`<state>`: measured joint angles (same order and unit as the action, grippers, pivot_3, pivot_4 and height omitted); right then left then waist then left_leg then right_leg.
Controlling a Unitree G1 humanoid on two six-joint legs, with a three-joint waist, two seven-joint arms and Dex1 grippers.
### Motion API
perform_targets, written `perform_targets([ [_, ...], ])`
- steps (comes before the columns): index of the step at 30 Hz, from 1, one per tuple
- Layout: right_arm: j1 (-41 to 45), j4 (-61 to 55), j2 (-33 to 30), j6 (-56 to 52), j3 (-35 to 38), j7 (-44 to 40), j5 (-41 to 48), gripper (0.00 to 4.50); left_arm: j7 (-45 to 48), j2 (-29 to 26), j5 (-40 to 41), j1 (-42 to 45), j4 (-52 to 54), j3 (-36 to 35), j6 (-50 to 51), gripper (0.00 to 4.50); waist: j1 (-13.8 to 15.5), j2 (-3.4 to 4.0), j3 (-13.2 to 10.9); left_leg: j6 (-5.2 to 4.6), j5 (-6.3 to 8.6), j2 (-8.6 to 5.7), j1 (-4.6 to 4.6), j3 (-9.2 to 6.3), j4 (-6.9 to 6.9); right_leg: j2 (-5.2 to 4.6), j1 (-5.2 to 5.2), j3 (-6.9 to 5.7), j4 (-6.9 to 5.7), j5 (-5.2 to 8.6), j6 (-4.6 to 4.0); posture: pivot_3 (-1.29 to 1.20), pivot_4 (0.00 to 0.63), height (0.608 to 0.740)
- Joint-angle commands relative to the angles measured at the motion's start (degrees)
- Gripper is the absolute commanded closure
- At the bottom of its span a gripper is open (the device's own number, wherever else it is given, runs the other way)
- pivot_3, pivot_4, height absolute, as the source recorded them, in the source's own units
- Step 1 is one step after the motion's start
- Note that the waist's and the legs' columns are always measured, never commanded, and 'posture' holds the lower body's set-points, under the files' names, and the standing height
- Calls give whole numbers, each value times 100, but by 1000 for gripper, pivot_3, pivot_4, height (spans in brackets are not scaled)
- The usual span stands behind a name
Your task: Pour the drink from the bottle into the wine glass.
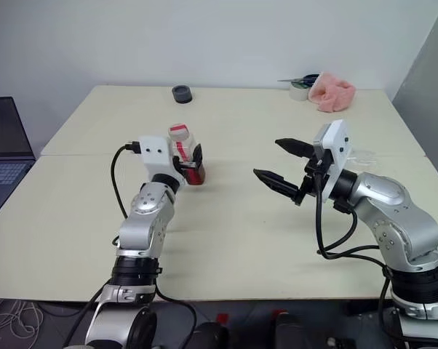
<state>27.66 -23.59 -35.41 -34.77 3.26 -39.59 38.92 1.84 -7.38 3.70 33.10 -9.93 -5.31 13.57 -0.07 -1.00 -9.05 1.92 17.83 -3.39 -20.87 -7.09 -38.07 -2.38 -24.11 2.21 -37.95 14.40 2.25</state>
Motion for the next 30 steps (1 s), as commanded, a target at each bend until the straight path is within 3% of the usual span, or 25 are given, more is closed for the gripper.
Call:
perform_targets([
  [1, -20, -168, -7, 114, 102, 35, -102, 33, 27, -52, -51, 303, -369, -24, -428, 0, 1, 0, 0, 0, 0, 0, 0, 0, 0, 0, 0, 0, 0, 0, 0, 0, 150, 740],
  [18, 25, -375, 46, -195, 222, 435, -5, 33, 281, -49, 119, 628, -1114, -72, -1125, 0, -1, -1, 0, 0, 0, -1, -2, 0, 0, -3, -3, 1, -1, 0, 0, 0, 150, 740],
  [22, 90, -412, 81, -283, 217, 510, 23, 0, 342, -56, 192, 586, -1075, -112, -1133, 861, -2, -1, 0, 0, 0, -1, -2, 0, 0, -3, -3, 1, -2, 0, 0, 0, 150, 740],
  [27, 125, -407, 110, -309, 213, 534, 9, 0, 331, -66, 219, 536, -1025, -131, -1109, 2386, -2, -1, 0, 0, 0, -2, -2, 0, 0, -3, -3, 0, -2, 0, 0, 0, 150, 740],
  [30, 93, -371, 107, -272, 215, 501, -31, 0, 309, -65, 218, 497, -999, -137, -1075, 2554, -2, -1, 0, 0, 0, -2, -2, 0, 0, -3, -4, 0, -2, 0, 0, 0, 150, 740],
])
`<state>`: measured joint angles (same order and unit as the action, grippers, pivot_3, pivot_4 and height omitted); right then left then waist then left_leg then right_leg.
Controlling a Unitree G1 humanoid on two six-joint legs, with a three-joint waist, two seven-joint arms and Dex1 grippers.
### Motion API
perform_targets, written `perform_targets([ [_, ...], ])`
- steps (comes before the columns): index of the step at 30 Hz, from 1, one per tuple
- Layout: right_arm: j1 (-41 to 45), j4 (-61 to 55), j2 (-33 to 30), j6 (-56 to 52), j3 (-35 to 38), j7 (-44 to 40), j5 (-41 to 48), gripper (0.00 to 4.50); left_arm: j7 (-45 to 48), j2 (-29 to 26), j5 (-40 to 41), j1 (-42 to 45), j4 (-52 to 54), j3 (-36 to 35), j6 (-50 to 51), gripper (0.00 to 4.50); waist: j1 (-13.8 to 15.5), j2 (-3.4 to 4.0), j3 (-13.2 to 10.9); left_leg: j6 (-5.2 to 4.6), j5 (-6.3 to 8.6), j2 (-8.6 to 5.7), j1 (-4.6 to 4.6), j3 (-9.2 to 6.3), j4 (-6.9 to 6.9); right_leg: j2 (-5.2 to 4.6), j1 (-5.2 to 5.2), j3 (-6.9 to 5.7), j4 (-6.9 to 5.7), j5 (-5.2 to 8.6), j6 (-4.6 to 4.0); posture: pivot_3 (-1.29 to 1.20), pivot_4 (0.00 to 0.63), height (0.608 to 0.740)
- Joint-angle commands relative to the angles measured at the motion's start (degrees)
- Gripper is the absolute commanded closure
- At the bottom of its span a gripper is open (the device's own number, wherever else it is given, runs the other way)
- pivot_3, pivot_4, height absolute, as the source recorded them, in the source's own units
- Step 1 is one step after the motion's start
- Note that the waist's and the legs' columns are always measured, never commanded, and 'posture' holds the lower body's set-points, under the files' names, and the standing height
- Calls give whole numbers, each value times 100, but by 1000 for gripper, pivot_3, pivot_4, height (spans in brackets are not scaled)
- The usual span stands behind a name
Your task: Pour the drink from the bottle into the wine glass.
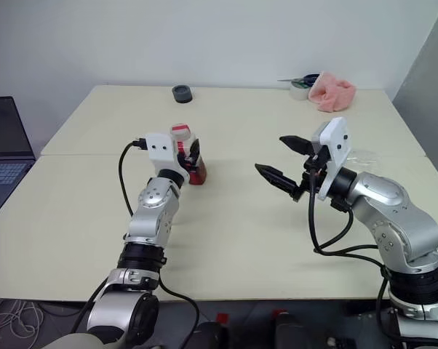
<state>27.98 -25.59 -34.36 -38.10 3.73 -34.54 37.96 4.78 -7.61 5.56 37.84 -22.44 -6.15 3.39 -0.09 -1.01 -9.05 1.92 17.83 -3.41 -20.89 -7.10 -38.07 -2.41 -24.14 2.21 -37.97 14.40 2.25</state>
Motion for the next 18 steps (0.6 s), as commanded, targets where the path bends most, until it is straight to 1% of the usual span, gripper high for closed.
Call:
perform_targets([
  [1, 67, -151, 3, 71, 155, -5, 38, 0, 14, -46, 32, 13, 255, -50, -25, 2554, 0, 0, 0, 0, 0, 0, 0, 0, 0, 0, 0, 1, 0, 0, 0, 0, 150, 740],
  [5, 139, -90, 42, 109, 43, 93, -154, 0, 136, -37, 75, 5, 340, 22, 151, 2554, -1, 0, 0, 0, 0, 0, 0, 0, 0, 0, 0, 1, 0, 0, 0, 0, 150, 740],
  [7, 340, 50, 187, 114, -159, 390, -471, 0, 450, -23, 159, 76, 494, 174, 271, 2554, -12, 0, 0, 0, 0, 0, 0, 0, 0, 0, 0, 1, -1, 0, 0, 0, 150, 740],
  [11, 629, 154, 664, 160, -449, 761, -800, 0, 1244, 19, 390, 185, 955, 549, 622, 2554, -10, 0, 0, 0, 0, -1, -2, -2, 0, 1, -4, -1, -4, -1, -1, 0, 150, 740],
  [13, 682, 189, 860, 176, -526, 851, -905, 0, 1788, 0, 533, 170, 1288, 838, 853, 2554, -18, 0, 0, 1, 0, -1, -5, -3, 0, 0, -5, -1, -1, -1, -1, 0, 150, 740],
  [16, 723, 252, 1004, 159, -592, 927, -1064, 0, 2531, -87, 715, 44, 1802, 1249, 1074, 2554, -25, 1, 0, 1, 0, -3, -8, -1, 1, -2, -8, 1, 4, -1, -1, 0, 150, 740],
  [18, 762, 298, 1054, 50, -586, 1014, -1120, 0, 2903, -135, 918, -18, 2062, 1374, 1247, 2554, -29, 1, 0, 1, 0, -4, -9, 0, 1, -3, -9, 2, 4, 0, -1, 0, 150, 740],
])
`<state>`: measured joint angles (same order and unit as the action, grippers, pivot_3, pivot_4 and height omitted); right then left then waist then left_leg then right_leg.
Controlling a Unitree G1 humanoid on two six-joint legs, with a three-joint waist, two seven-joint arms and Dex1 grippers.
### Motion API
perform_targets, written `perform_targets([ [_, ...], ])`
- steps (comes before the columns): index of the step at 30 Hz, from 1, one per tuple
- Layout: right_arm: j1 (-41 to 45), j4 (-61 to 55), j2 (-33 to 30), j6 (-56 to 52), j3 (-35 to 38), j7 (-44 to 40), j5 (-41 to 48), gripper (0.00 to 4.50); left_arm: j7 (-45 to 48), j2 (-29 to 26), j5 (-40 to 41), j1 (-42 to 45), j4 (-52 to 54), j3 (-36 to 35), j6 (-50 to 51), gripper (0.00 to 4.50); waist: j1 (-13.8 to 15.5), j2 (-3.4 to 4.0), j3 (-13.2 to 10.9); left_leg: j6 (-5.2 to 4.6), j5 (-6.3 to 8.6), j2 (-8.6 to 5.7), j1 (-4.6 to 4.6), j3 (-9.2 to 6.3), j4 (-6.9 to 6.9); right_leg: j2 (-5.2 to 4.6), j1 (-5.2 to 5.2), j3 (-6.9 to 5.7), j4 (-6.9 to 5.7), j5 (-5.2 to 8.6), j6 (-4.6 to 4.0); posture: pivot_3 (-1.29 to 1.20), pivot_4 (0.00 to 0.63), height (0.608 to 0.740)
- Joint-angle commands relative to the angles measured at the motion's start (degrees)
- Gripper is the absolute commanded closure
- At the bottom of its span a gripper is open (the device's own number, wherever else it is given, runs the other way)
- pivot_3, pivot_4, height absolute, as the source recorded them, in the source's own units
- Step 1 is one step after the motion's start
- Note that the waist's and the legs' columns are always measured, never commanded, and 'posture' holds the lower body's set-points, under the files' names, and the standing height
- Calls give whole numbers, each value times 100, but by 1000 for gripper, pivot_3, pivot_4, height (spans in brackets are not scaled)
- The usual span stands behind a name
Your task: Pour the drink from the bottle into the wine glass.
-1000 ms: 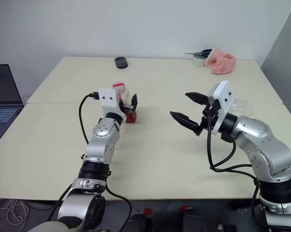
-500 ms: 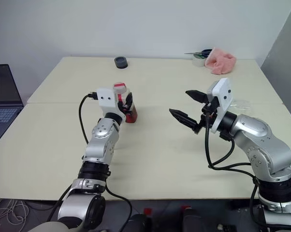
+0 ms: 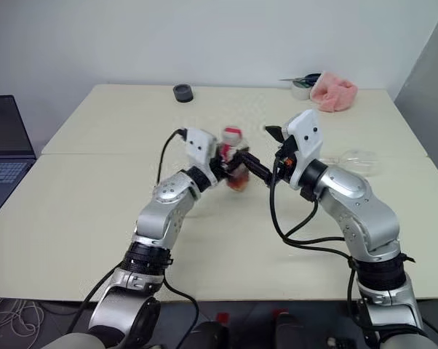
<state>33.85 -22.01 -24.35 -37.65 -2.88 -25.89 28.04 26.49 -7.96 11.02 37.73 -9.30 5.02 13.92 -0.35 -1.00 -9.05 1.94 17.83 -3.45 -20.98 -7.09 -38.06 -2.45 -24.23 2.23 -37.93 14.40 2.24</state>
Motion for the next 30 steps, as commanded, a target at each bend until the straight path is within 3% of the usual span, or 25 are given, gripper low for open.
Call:
perform_targets([
  [1, 194, -61, 73, -81, 110, 196, -103, 0, 892, -142, 452, -43, 843, 311, 291, 2554, -29, 1, 0, 0, 0, 1, 2, 0, 0, -1, -1, 0, -2, 0, 0, 0, 150, 740],
  [8, 435, -323, 196, -895, 576, 547, 415, 0, 1155, -228, 510, -150, 926, 325, 419, 2554, -102, 2, 1, 0, 0, 5, 5, -3, 1, 5, -2, 0, -9, 0, -1, 0, 150, 740],
  [18, 408, -614, 195, -1524, 471, 430, 844, 0, 1153, -150, 438, -130, 907, 354, 336, 2554, -117, 2, 1, -1, 0, 5, 4, -4, 2, 4, -1, 0, -9, 0, -1, 0, 150, 740],
  [30, 424, -407, 246, -1499, 451, 408, 885, 0, 1136, -151, 374, -139, 977, 393, 334, 2554, -117, 2, 1, -1, 0, 4, 4, -4, 1, 4, -1, -1, -9, 0, -1, 0, 150, 740],
])
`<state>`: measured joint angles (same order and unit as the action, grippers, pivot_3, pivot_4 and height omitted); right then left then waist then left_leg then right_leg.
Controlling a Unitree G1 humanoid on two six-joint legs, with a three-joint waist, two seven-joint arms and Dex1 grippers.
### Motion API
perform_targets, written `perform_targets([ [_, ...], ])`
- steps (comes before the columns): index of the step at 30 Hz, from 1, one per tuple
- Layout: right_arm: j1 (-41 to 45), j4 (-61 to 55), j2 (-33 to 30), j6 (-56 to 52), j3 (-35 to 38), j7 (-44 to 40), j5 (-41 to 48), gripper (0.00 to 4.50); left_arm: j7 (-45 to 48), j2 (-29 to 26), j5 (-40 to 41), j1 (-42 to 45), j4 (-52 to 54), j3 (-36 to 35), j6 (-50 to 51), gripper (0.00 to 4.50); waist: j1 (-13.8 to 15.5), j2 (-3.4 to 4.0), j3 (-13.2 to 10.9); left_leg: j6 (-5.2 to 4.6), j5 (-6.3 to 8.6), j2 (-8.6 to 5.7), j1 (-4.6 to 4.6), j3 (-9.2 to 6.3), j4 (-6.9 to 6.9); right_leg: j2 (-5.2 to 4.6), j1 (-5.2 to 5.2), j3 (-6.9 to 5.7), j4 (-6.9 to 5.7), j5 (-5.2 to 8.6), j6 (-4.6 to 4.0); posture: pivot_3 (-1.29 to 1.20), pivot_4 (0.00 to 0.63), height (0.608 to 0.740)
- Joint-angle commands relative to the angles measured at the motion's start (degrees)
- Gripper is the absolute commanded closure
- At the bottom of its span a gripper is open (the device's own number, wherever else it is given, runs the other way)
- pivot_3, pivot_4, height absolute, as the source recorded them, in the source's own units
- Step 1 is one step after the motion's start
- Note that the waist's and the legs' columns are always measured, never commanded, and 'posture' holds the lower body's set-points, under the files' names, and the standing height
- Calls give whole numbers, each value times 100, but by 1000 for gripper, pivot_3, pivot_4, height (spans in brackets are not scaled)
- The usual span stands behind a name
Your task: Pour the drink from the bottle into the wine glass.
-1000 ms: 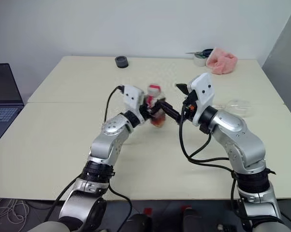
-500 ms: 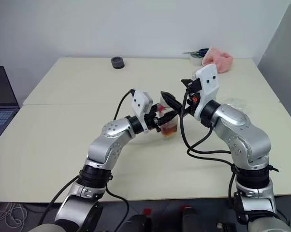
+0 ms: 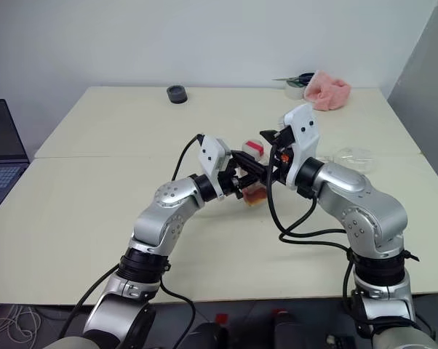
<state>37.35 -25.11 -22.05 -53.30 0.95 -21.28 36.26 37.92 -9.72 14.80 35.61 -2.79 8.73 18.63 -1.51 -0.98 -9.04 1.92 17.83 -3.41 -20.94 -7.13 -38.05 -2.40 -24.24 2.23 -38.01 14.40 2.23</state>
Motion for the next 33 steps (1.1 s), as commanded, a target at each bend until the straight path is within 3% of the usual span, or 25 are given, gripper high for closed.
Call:
perform_targets([
  [1, 72, -90, 15, 55, 57, -66, 74, 0, -4, 22, -8, 82, 327, 19, -135, 2554, 0, 0, 0, 0, 0, 0, 0, 0, 0, 0, 0, 0, 0, 0, 0, 0, 150, 740],
  [7, 96, -32, 40, 94, 52, -44, 68, 0, -6, 22, -33, 109, 335, 18, -123, 2554, 0, 0, 0, 0, 0, 0, 0, 0, 0, 0, 0, 0, 0, 0, 0, 0, 150, 740],
  [10, 99, -19, 37, 95, 49, -47, 66, 597, -14, 30, -40, 109, 348, 20, -115, 2554, 0, 0, 0, 0, 0, 0, 0, 0, 0, 0, 0, 0, 0, 0, 0, 0, 150, 740],
  [15, 70, -19, -41, 112, -53, -106, -15, 2349, -56, 43, -89, 142, 335, 21, -147, 2554, 0, 0, 0, 0, 0, 0, 0, 0, 0, 0, 0, 0, 0, 0, 0, 0, 150, 740],
  [22, 104, 9, -74, 156, -74, -201, -60, 4476, -8, 24, -36, 102, 517, 33, -77, 2554, -1, 0, 0, 0, 0, 0, 0, 0, 0, 0, 0, 0, 0, 0, 0, 0, 150, 740],
  [31, 440, 366, -455, 163, 110, -872, 141, 4476, 811, -676, 553, -66, 1056, -220, 345, 2554, -7, 1, -1, 0, 0, 0, 1, -2, 1, 1, 2, -2, 0, 0, 0, 0, 150, 740],
  [33, 514, 449, -426, 157, 223, -869, 243, 4126, 776, -702, 540, 29, 917, -284, 289, 2554, -7, 1, -1, -1, 0, 0, 1, -2, -1, 1, 3, -3, 1, 0, 0, 0, 150, 740],
])
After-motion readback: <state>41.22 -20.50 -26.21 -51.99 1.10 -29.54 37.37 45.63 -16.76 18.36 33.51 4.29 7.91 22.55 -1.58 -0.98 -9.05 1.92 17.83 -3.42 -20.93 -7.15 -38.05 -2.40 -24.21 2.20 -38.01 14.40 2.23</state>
